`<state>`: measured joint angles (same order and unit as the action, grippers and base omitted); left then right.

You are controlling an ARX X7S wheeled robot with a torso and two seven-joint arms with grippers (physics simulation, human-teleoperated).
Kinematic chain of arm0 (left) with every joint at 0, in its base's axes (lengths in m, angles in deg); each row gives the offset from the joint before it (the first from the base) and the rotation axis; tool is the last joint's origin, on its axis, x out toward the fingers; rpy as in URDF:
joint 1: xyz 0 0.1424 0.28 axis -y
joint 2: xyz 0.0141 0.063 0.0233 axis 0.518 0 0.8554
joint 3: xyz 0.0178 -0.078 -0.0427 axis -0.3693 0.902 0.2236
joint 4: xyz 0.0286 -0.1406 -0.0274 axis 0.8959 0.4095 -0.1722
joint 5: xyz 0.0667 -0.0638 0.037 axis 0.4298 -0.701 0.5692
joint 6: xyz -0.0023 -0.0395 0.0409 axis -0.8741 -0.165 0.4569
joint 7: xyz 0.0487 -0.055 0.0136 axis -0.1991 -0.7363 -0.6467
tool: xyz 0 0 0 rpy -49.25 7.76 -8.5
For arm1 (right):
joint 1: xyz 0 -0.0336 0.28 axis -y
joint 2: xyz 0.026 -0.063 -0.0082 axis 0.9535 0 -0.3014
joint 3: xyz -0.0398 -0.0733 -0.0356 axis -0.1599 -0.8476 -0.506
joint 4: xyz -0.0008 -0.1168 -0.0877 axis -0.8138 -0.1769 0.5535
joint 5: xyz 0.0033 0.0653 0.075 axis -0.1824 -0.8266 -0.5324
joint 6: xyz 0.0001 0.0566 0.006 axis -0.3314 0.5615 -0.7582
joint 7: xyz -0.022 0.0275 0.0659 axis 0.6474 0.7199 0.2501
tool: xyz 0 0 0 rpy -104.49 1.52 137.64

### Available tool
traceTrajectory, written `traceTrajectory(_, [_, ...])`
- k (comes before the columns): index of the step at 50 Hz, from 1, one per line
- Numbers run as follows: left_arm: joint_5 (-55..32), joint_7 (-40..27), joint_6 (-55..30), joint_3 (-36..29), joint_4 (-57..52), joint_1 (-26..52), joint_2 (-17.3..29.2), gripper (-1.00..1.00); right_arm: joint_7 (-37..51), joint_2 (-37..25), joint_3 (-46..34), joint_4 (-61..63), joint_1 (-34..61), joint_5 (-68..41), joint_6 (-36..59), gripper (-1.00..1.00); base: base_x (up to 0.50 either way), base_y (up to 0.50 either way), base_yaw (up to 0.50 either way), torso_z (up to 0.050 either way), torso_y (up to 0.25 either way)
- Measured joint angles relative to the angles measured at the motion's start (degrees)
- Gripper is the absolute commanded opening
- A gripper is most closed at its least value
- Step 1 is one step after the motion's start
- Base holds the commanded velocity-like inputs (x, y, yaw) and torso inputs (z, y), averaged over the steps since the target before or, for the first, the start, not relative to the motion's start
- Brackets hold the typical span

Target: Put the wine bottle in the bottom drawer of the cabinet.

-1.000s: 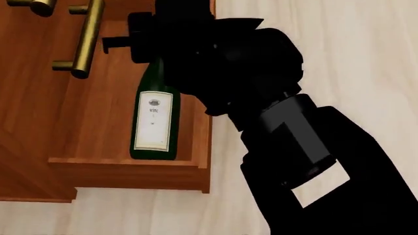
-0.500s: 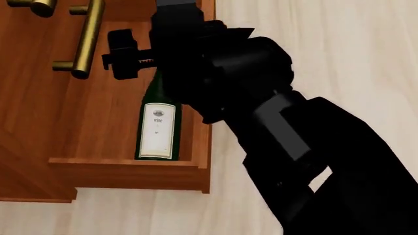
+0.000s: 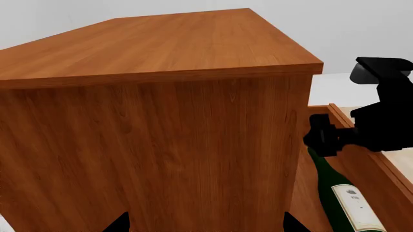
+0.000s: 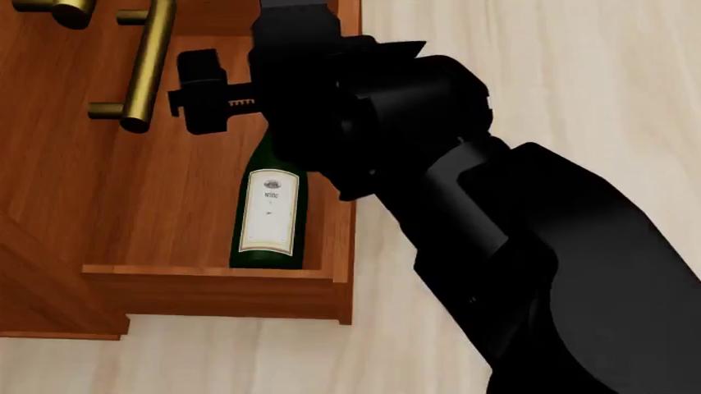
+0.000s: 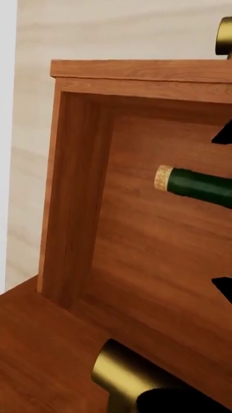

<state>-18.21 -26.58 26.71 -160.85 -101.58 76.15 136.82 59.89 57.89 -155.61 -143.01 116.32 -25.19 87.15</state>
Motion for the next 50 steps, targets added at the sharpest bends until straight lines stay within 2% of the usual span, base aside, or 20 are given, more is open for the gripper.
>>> traceTrajectory(13, [0.1,0.0,0.0,-0.1,0.0,0.0,0.1,1.00,3.7,-2.9,-2.8,5.1,2.5,-4.5,1.4,1.00,0.00,0.00,0.00,0.000,0.000])
traceTrajectory(30, [0.1,0.0,-0.1,-0.2,0.0,0.0,0.1,1.00,7.5,-7.9,-2.5,13.9,5.9,-6.1,2.2,1.00,0.00,0.00,0.00,0.000,0.000])
traceTrajectory(50, [-0.2,0.0,-0.3,0.1,0.0,0.0,0.1,1.00,14.7,-18.6,0.6,31.8,10.6,-8.0,3.0,1.00,0.00,0.00,0.00,0.000,0.000])
